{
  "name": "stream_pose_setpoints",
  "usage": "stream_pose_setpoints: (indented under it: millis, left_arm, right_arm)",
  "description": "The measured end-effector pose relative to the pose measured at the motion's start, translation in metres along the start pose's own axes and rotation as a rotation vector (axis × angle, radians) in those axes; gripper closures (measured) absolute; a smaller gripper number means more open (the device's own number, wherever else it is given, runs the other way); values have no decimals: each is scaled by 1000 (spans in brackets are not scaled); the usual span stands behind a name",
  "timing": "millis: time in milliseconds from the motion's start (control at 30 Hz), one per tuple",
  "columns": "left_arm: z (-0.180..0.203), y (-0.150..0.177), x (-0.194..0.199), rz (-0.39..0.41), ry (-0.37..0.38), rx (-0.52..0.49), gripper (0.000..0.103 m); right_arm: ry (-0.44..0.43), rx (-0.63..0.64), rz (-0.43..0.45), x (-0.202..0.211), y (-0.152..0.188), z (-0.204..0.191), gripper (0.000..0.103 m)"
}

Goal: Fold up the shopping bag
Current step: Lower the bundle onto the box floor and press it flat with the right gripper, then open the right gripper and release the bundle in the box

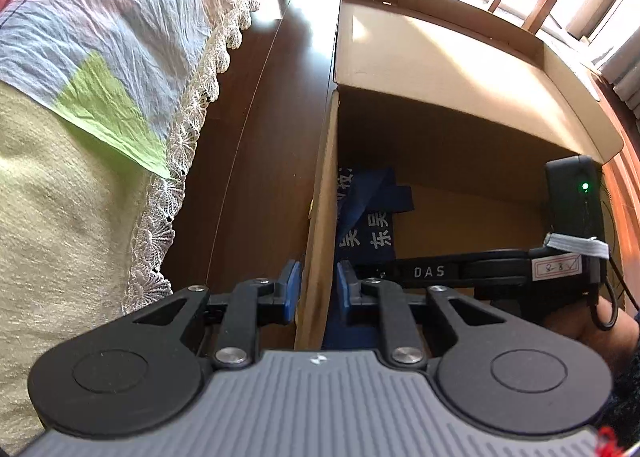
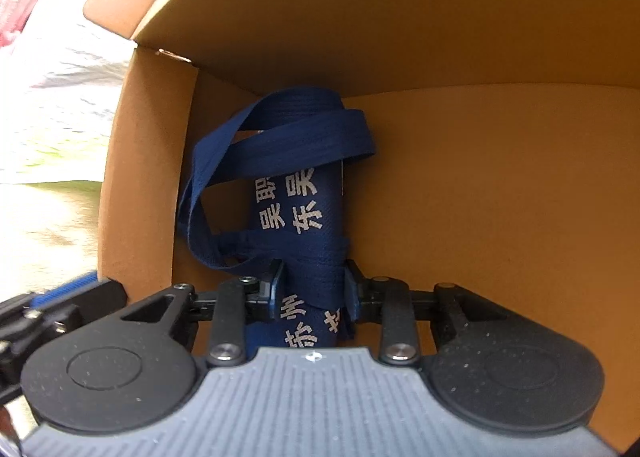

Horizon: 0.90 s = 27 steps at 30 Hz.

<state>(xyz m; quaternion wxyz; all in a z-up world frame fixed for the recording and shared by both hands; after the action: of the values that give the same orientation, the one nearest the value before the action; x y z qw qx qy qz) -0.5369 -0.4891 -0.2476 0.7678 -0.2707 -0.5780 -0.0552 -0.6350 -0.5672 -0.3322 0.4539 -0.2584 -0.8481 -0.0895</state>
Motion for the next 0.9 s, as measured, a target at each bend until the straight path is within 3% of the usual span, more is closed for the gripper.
stream_pose_setpoints:
  millis: [167,267,400,567,900]
  left_arm:
    - [5,0,-4,-12,-3,-21,77]
    - [5,0,-4,-15,0,-21,76]
    - [3,0,-5,-16,0,-15,76]
    - [6,-1,-4,-13,-9,-37,76]
    - [7,-2,-3,-10,-18,-37,75]
  right_arm:
    - [-124,0,-57,5,-14,13,82]
    - [-69,4,-94,8,-23,10,79]
    - [17,60,-67,21,-24,-8,70]
    - [101,90,-2,42,-22,-21,69]
    - [145,156,56,77,-28,-27,67]
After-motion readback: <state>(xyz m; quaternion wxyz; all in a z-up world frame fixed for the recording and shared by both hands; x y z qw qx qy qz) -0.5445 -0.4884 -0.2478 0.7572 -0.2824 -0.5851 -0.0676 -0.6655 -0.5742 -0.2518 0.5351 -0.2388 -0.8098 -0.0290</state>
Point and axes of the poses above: each gripper's, at about its wrist camera, not at the fingertips, and x roughly against the way its jaws point, z to its right, y to its underside, the point moved 1 cm from there along -x, roughly the way its jaws point, and after that the axes turned 3 degrees about y, right-handed, at the moved point
